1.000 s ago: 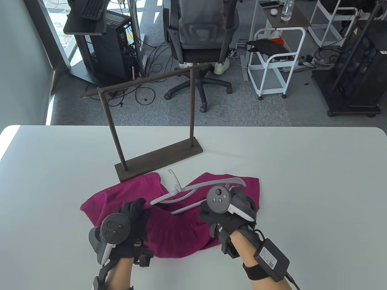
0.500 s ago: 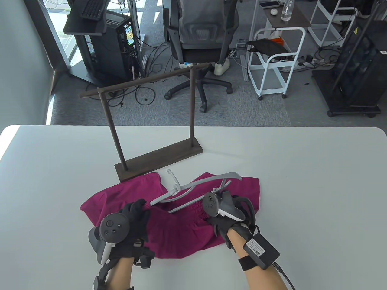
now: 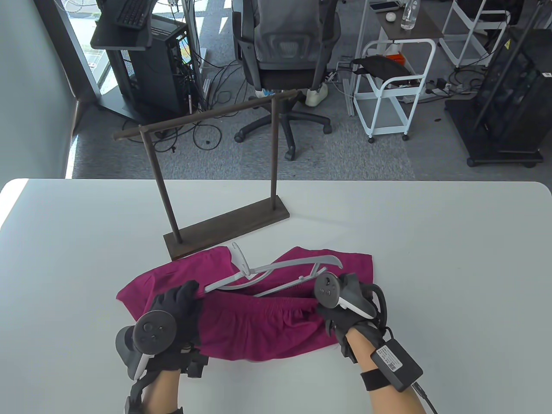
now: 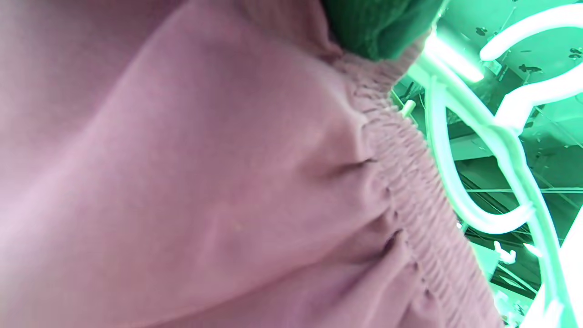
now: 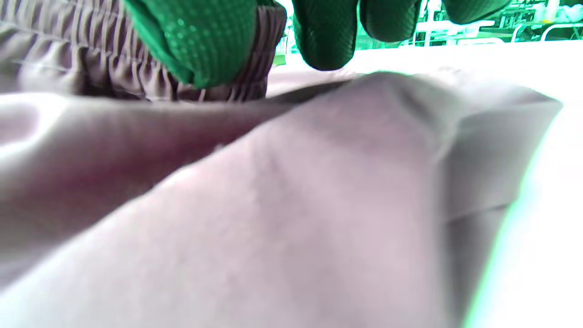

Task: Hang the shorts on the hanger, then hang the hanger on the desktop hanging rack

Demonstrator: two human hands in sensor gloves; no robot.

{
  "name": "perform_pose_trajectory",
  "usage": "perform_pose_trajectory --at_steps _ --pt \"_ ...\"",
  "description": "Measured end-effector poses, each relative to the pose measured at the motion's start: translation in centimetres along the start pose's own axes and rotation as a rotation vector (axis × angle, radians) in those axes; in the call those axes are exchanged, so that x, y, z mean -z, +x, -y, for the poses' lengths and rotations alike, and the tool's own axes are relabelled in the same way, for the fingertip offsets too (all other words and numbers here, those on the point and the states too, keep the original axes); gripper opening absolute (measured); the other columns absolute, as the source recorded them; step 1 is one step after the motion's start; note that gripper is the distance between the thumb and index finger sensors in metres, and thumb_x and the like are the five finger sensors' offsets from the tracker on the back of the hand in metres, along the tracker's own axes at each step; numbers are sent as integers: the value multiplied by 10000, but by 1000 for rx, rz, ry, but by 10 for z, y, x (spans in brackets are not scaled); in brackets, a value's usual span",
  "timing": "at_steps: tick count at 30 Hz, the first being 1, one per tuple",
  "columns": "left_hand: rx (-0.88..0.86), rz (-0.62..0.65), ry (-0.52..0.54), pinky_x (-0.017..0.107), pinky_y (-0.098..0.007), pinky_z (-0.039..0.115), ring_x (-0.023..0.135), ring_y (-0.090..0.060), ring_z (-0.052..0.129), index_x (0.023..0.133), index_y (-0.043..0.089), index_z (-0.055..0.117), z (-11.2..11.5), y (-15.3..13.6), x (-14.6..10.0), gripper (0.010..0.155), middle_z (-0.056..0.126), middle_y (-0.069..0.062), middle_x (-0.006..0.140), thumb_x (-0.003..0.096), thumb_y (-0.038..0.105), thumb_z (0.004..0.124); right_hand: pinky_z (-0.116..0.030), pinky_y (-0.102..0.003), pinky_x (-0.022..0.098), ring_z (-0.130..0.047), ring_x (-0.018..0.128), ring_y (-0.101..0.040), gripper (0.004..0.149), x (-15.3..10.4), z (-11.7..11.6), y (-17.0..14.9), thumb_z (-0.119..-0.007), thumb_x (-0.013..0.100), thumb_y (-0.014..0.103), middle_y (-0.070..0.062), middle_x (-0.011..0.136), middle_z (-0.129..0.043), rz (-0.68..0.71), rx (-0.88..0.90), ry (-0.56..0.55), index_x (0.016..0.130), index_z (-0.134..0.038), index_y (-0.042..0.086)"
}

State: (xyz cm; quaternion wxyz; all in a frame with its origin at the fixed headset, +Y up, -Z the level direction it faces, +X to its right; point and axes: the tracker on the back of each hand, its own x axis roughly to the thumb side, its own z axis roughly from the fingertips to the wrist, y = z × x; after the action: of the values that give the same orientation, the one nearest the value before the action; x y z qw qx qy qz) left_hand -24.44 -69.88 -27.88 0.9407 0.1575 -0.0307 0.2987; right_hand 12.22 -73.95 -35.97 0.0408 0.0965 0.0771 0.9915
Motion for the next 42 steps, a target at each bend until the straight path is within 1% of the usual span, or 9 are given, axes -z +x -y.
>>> perform_pose_trajectory --at_steps 4,7,10,17,22,29,37,39,42 --pt "-1 40 -37 685 -659 574 785 -340 897 948 203 741 3 4 1 570 831 -94 842 410 394 748 -561 -689 679 -568 978 -455 462 -17 9 -19 -817 432 393 -101 1072 -646 6 -39 -38 885 -733 353" --pt "-4 55 -56 687 -656 576 782 -336 900 949 205 741 7 5 2 569 835 -91 837 410 388 747 -561 -694 676 -572 975 -463 447 -28 8 -36 -826 428 377 -108 1066 -661 -10 52 -76 868 -751 359" --pt "19 63 -80 687 -653 580 772 -330 907 947 211 746 9 4 2 566 844 -86 827 409 386 744 -557 -696 675 -567 975 -465 429 -36 15 -47 -826 424 354 -110 1065 -660 -42 62 -74 847 -759 383" --pt "-7 56 -81 679 -642 607 736 -313 934 939 223 763 5 -5 2 562 871 -79 798 402 388 746 -542 -704 678 -561 978 -463 377 -44 25 -88 -841 408 337 -102 1057 -685 -147 76 -137 761 -792 461" --pt "36 102 -127 683 -637 605 739 -309 931 944 233 760 13 5 1 564 870 -59 803 402 387 749 -533 -710 676 -552 978 -468 370 -50 29 -109 -848 404 336 -112 1056 -683 -198 102 -173 747 -799 466" --pt "52 132 -130 672 -649 619 747 -312 928 946 231 757 15 12 -2 565 864 -58 809 404 388 754 -544 -701 680 -560 980 -458 393 -58 43 -81 -849 408 339 -107 1056 -683 -118 47 -248 783 -794 446" --pt "60 155 -103 663 -660 625 754 -317 925 945 224 756 18 16 -4 564 858 -72 814 405 385 758 -560 -691 685 -557 987 -445 444 -61 44 -54 -840 427 336 -101 1066 -661 -1 29 -279 865 -773 368" --pt "68 160 -102 663 -660 626 755 -316 926 945 224 756 19 17 -4 563 857 -71 814 405 386 758 -566 -690 687 -559 991 -441 506 -61 43 -50 -844 422 337 -96 1078 -640 50 50 -281 915 -735 370" --pt "71 160 -98 664 -658 626 758 -317 924 945 226 754 20 17 -4 561 856 -70 816 407 386 756 -553 -688 699 -523 1006 -444 691 -61 42 -50 -857 418 338 -92 1125 -525 101 143 -262 1021 -534 433"
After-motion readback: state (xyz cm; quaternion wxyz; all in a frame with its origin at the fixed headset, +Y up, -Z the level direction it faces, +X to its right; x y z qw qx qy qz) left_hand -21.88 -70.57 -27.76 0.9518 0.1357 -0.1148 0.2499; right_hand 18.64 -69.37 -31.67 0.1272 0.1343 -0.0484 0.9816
